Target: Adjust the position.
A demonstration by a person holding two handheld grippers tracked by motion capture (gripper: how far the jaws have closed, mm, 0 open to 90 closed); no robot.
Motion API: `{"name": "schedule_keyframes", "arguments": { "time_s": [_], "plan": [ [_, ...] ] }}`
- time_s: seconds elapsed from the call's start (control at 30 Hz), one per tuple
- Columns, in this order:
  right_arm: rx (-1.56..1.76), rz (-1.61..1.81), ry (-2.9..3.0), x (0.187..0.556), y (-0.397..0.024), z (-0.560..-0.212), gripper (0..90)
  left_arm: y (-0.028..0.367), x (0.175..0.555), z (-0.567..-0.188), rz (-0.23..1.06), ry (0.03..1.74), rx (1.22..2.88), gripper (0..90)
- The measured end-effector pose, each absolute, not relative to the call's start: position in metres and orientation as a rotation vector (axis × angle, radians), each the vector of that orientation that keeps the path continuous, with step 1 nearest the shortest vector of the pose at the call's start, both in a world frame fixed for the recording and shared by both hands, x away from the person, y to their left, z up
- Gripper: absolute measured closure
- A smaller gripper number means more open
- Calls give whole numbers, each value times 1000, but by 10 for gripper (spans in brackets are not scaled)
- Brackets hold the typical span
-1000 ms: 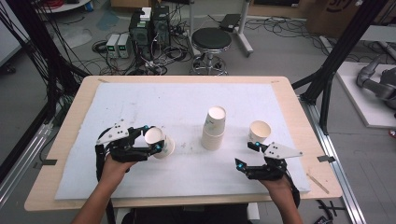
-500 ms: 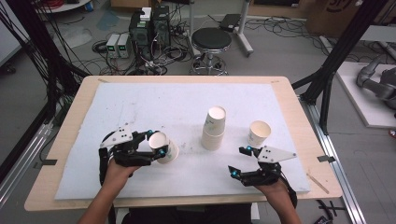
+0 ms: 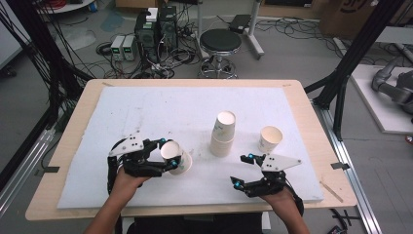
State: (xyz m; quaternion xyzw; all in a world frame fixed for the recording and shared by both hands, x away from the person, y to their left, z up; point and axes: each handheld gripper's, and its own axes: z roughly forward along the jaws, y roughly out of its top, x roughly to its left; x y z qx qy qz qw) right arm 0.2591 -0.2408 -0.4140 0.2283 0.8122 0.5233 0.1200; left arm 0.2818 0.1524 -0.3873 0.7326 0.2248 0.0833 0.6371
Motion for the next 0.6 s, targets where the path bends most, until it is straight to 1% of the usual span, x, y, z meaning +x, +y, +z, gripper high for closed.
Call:
{"name": "schedule_keyframes", "arguments": {
  "time_s": [0.33, 0.6],
  "plan": [
    [614, 1547, 2401, 259, -228, -412, 205, 144, 282, -386, 158, 465, 1678, 345],
    [541, 1565, 2472, 262, -208, -410, 205, 140, 280, -385, 121, 423, 1678, 345]
  ]
}}
